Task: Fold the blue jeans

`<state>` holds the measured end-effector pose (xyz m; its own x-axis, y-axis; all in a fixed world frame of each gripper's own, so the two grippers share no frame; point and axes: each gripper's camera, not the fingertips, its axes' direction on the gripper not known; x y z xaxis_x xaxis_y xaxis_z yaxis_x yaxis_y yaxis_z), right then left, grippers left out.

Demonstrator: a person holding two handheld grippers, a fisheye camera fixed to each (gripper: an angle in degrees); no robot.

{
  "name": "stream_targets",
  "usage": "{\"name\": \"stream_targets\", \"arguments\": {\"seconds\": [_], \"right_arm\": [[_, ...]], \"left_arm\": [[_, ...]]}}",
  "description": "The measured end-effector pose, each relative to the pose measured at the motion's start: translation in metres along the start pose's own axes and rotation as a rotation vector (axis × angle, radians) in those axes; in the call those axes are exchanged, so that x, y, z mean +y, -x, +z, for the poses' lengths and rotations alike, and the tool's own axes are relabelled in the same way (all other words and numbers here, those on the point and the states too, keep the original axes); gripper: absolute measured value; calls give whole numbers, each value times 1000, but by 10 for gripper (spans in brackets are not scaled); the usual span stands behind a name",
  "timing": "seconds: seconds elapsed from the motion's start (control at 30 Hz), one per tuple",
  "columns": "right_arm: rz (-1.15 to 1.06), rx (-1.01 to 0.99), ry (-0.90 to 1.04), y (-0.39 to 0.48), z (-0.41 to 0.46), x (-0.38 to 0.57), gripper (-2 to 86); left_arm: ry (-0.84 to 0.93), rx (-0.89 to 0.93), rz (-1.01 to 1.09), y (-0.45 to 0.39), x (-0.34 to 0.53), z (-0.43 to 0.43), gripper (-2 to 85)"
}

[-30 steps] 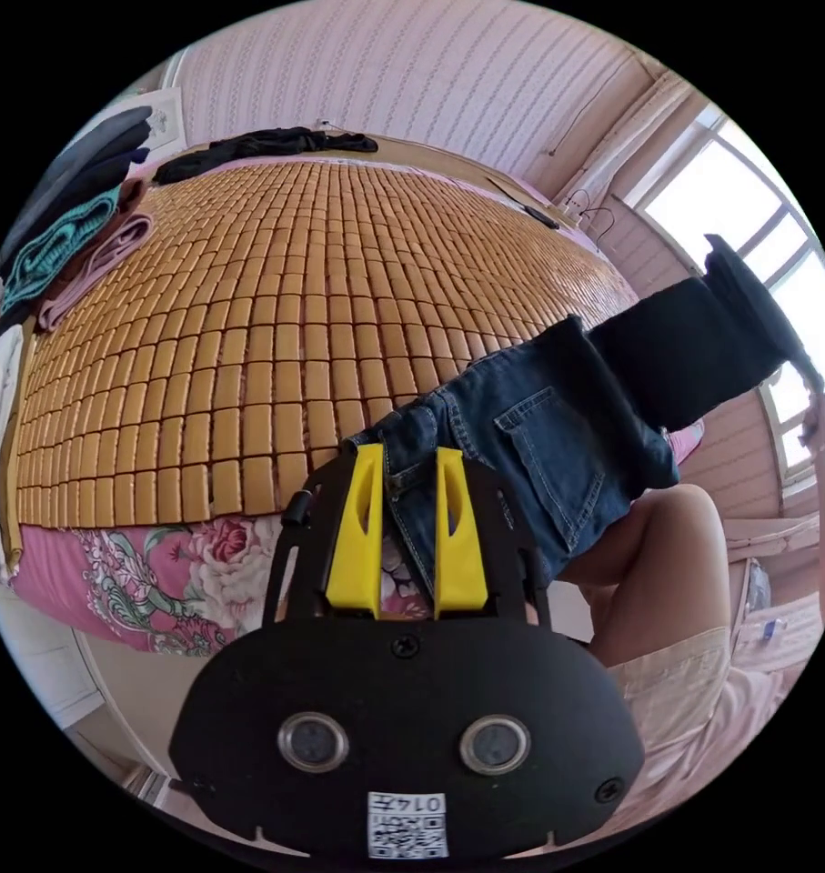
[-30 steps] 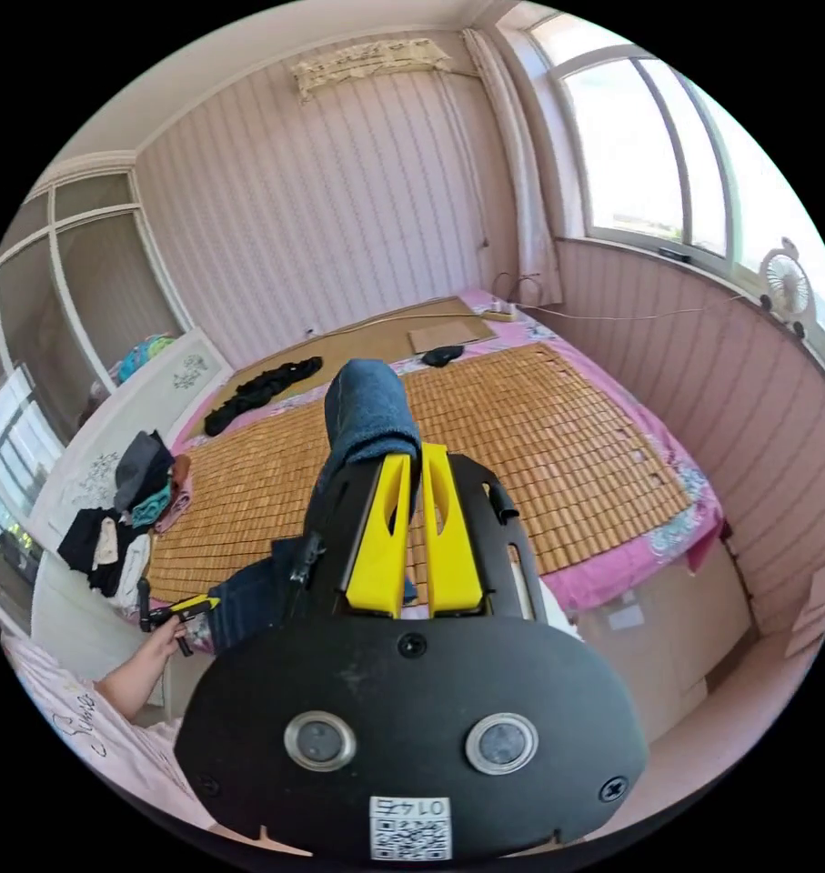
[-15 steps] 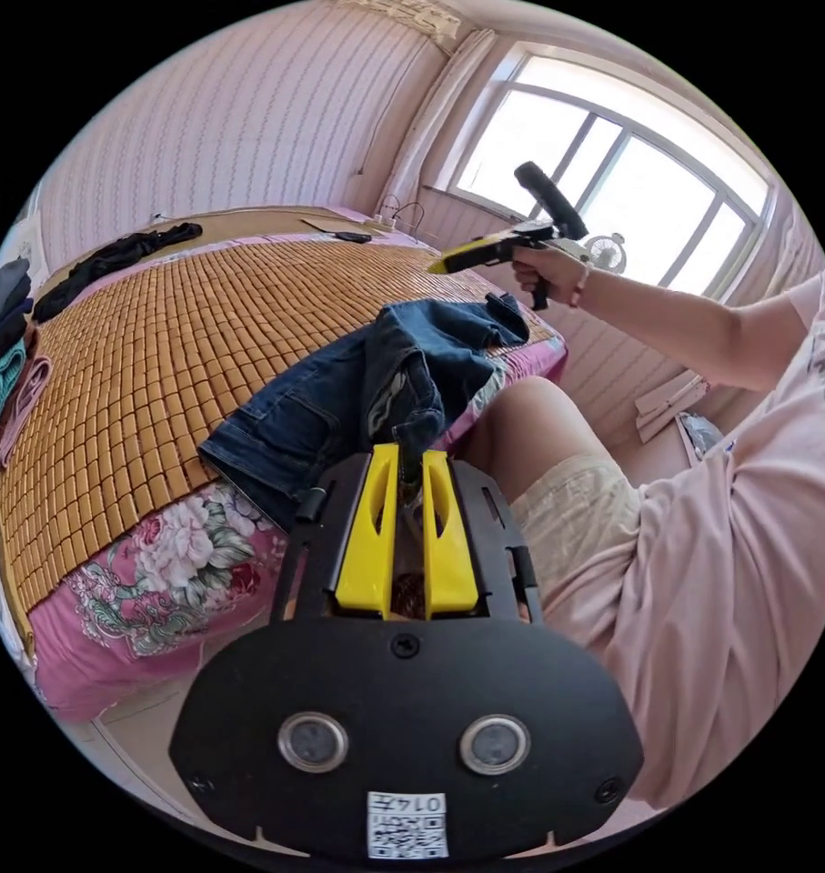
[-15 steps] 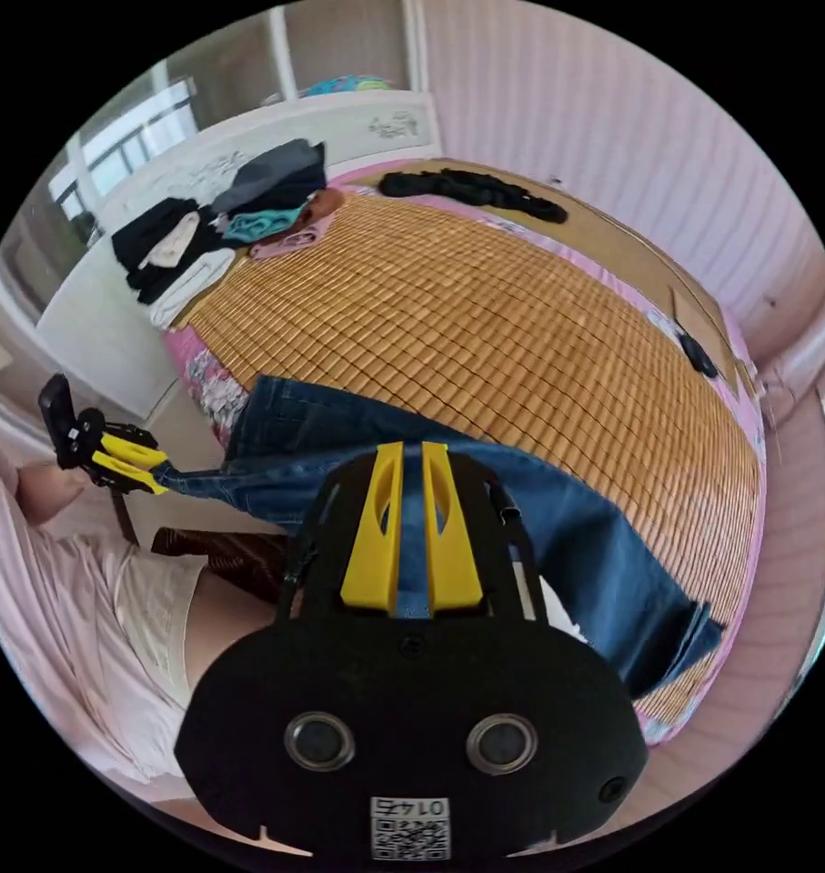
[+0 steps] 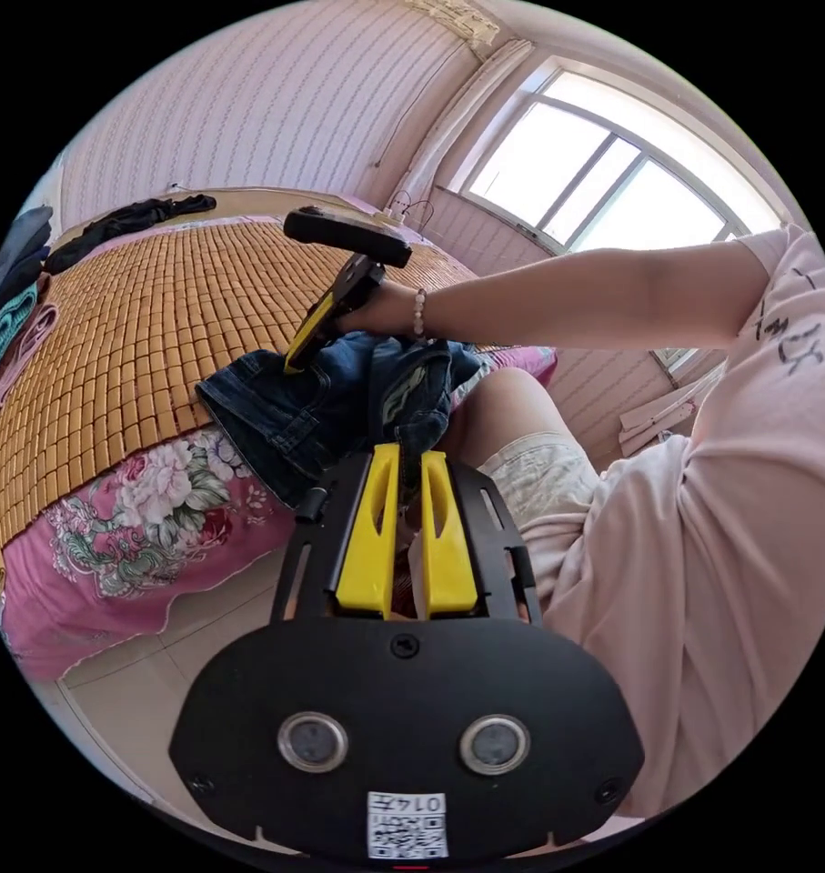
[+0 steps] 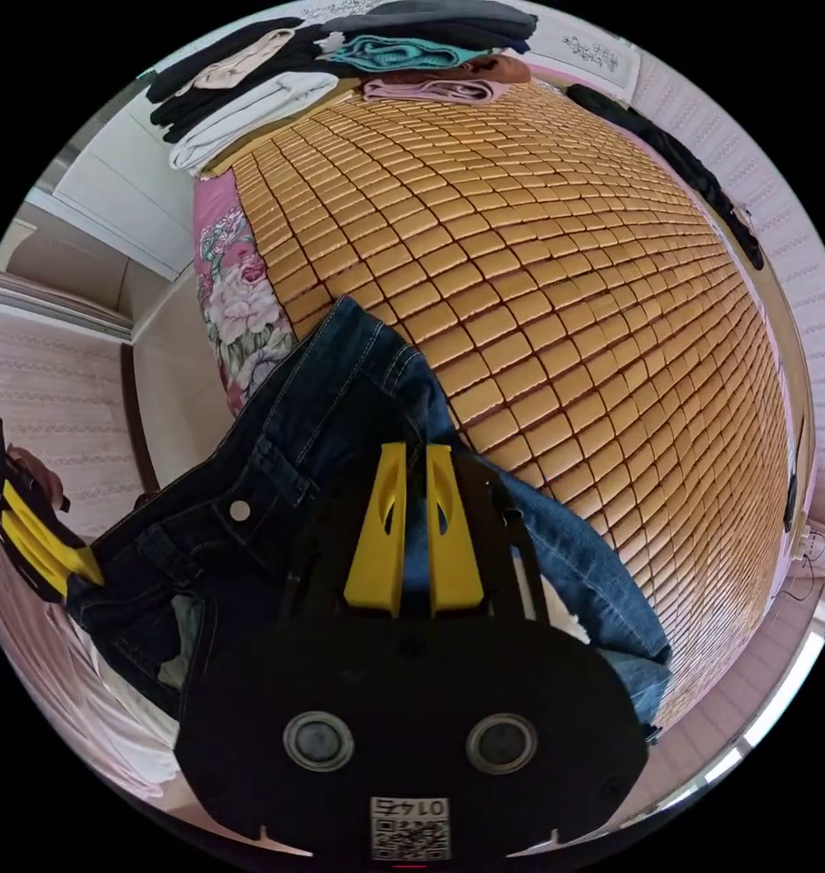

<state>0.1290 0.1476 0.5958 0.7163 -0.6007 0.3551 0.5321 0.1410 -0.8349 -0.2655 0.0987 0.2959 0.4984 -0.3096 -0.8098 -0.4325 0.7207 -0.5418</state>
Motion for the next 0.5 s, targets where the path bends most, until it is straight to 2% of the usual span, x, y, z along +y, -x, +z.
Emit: {"name": "stream_targets", "arguments": {"seconds": [0.07, 0.13, 0.17, 0.23, 0.27, 0.33, 0.37, 0.43, 0.5], "right_arm": [[103, -133, -109, -22, -21, 24, 25], [311, -255, -387, -63, -70, 89, 20], [358, -274, -476, -72, -85, 112, 19], [485, -289, -860, -98, -155, 218, 19], [502, -272, -954, -99, -174, 246, 19], [490, -120, -1268, -83, -262, 346, 19], [467, -70, -1319, -74, -286, 364, 19], [375, 178, -1430, -25, -370, 406, 20], [310, 306, -1471, 3, -412, 415, 21]], "left_arm": [[-16, -7, 49, -10, -5, -9, 42], [-54, -20, 140, -27, -14, -21, 40], [-68, -24, 164, -31, -17, -24, 40], [-146, -33, 225, -46, -30, -35, 38], [-183, -36, 238, -49, -35, -39, 38], [-350, 49, 294, -60, -64, -53, 35], [-381, 92, 310, -63, -75, -57, 35], [-527, 228, 419, -87, -117, -78, 33], [-579, 265, 472, -103, -139, -93, 33]]}}
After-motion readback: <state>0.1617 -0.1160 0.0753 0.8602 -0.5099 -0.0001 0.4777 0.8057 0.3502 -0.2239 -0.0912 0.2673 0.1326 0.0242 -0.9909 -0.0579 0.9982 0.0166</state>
